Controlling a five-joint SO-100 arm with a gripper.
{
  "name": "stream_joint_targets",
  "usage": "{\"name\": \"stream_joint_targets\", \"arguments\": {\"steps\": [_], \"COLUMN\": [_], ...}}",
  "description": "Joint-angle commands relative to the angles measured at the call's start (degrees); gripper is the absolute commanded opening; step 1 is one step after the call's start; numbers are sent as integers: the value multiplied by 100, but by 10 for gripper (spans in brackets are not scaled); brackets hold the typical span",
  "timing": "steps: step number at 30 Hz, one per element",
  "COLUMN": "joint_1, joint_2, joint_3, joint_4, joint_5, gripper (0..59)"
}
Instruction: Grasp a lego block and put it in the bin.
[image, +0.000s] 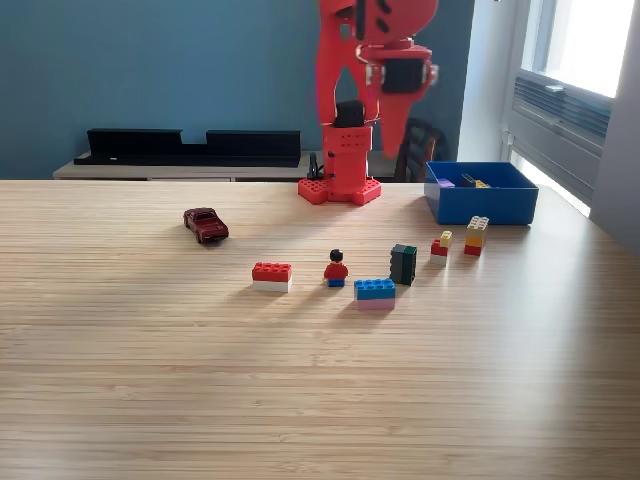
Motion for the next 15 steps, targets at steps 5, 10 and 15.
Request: {"name": "stream_joint_targets", "arguments": {"steps": [5,10,15], "joint_1": [1213,1406,1415], "joint_2": [132,132,132], "joint_3": [360,562,703], "joint_4": [53,-141,-325], "joint_5": [-624,-703,-677], "gripper": [1,1,1]}}
